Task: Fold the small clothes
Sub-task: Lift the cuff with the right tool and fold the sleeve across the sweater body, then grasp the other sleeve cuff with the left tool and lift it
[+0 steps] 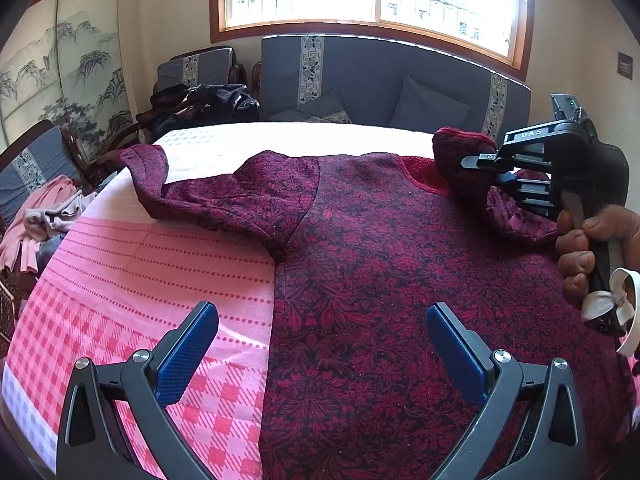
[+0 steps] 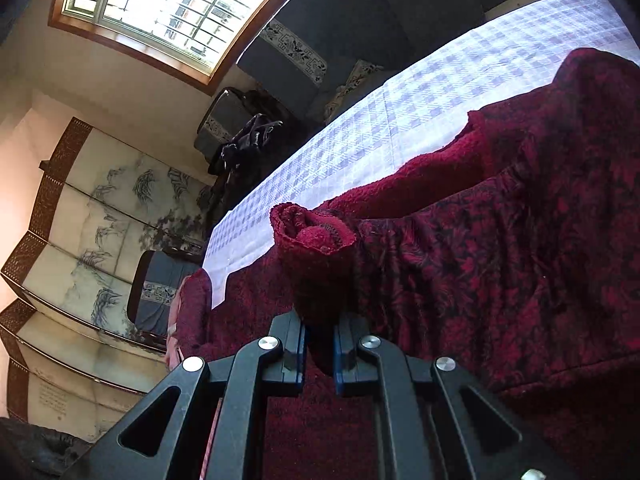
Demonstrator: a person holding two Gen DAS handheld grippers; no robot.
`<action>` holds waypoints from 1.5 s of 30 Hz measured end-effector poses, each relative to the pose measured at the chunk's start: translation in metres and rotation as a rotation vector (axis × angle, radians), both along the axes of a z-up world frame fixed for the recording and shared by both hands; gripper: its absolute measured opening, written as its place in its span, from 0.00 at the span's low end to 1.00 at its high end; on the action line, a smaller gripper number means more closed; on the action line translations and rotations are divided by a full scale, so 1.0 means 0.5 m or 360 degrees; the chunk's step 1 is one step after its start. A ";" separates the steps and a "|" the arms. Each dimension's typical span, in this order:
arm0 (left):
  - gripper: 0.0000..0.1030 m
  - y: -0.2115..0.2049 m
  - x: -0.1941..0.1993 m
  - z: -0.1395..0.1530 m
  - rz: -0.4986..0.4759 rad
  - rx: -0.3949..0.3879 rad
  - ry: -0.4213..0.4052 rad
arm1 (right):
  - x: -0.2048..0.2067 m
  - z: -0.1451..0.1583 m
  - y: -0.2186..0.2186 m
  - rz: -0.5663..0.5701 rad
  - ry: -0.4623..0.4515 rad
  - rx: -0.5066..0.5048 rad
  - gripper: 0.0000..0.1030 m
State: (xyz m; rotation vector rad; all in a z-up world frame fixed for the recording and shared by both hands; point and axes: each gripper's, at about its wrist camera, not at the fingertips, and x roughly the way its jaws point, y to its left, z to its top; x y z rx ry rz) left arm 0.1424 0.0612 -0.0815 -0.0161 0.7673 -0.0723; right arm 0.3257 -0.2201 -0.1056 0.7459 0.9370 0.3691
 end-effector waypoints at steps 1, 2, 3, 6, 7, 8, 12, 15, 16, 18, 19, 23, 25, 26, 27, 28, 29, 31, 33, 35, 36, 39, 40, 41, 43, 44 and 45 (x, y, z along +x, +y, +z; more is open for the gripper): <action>1.00 0.003 0.000 -0.001 0.0000 -0.0001 -0.0007 | 0.004 -0.003 0.023 0.0016 0.0000 -0.0019 0.09; 1.00 0.006 0.001 -0.002 0.0000 -0.0001 -0.0009 | 0.007 -0.007 0.040 0.0031 -0.0001 -0.0033 0.09; 1.00 0.009 0.002 -0.004 -0.0001 -0.0003 -0.0009 | 0.011 -0.011 0.058 0.0042 0.0001 -0.0047 0.09; 1.00 0.020 0.004 -0.011 0.0005 -0.0026 -0.0004 | 0.019 -0.015 0.103 0.0073 -0.0002 -0.0099 0.09; 1.00 0.023 0.005 -0.013 0.0009 -0.0034 0.0002 | 0.021 -0.015 0.114 0.0078 -0.0004 -0.0109 0.09; 1.00 0.027 0.005 -0.015 0.0013 -0.0042 0.0007 | 0.023 -0.017 0.122 0.0082 -0.0003 -0.0112 0.09; 1.00 0.042 0.007 -0.020 0.0030 -0.0064 0.0015 | 0.038 -0.027 0.146 0.0084 0.0015 -0.0133 0.10; 1.00 0.051 0.007 -0.022 0.0038 -0.0085 0.0020 | 0.043 -0.037 0.165 0.0108 0.0026 -0.0131 0.14; 1.00 0.053 0.008 -0.022 0.0041 -0.0089 0.0020 | 0.042 -0.041 0.167 0.0118 0.0026 -0.0135 0.15; 1.00 0.057 0.010 -0.021 0.0046 -0.0094 0.0018 | 0.045 -0.051 0.173 0.0143 0.0043 -0.0081 0.22; 1.00 0.058 0.011 -0.020 0.0047 -0.0097 0.0017 | 0.045 -0.058 0.169 0.0159 0.0060 -0.0021 0.26; 1.00 0.061 0.021 -0.012 0.0042 -0.0123 0.0020 | 0.043 -0.064 0.158 0.0199 0.0053 0.0232 0.54; 1.00 0.060 0.029 -0.007 0.0025 -0.0146 0.0024 | 0.037 -0.056 0.150 0.0238 0.0018 0.0347 0.58; 1.00 0.058 0.034 -0.004 0.0017 -0.0157 0.0021 | 0.028 -0.049 0.139 0.0243 -0.0015 0.0380 0.58; 1.00 0.056 0.040 -0.001 0.0008 -0.0165 0.0017 | 0.017 -0.039 0.123 0.0232 -0.0052 0.0399 0.58; 1.00 0.052 0.048 0.003 -0.0004 -0.0171 0.0018 | 0.004 -0.032 0.103 0.0215 -0.0076 0.0418 0.58; 1.00 0.048 0.059 0.007 -0.0024 -0.0187 0.0020 | -0.011 -0.027 0.081 0.0197 -0.0086 0.0434 0.58; 1.00 0.037 0.086 0.017 -0.0065 -0.0239 0.0011 | -0.044 -0.022 0.031 0.0154 -0.0091 0.0446 0.58; 1.00 0.025 0.123 0.029 -0.0111 -0.0278 -0.0003 | -0.085 -0.015 -0.028 0.0110 -0.0123 0.0433 0.58; 0.99 0.007 0.170 0.035 -0.0182 -0.0320 0.0011 | -0.129 -0.010 -0.087 0.0051 -0.0139 0.0333 0.58; 0.99 -0.003 0.196 0.033 -0.0197 -0.0318 0.0039 | -0.152 -0.009 -0.120 0.0026 -0.0157 0.0299 0.58; 0.93 -0.034 0.269 0.012 -0.0223 -0.0304 0.0142 | -0.213 -0.013 -0.206 -0.0074 -0.0155 0.0201 0.58; 0.85 -0.042 0.288 0.001 -0.0225 -0.0303 0.0183 | -0.232 -0.018 -0.231 -0.0098 -0.0160 0.0215 0.58; 0.78 -0.048 0.306 -0.013 -0.0233 -0.0321 0.0233 | -0.250 -0.022 -0.254 -0.0123 -0.0160 0.0231 0.58; 0.71 -0.056 0.336 -0.039 -0.0235 -0.0379 0.0321 | -0.280 -0.025 -0.287 -0.0163 -0.0168 0.0223 0.58; 0.71 -0.060 0.348 -0.051 -0.0221 -0.0393 0.0343 | -0.292 -0.025 -0.301 -0.0176 -0.0176 0.0210 0.58; 0.70 -0.061 0.355 -0.059 -0.0211 -0.0407 0.0346 | -0.302 -0.025 -0.310 -0.0181 -0.0185 0.0196 0.58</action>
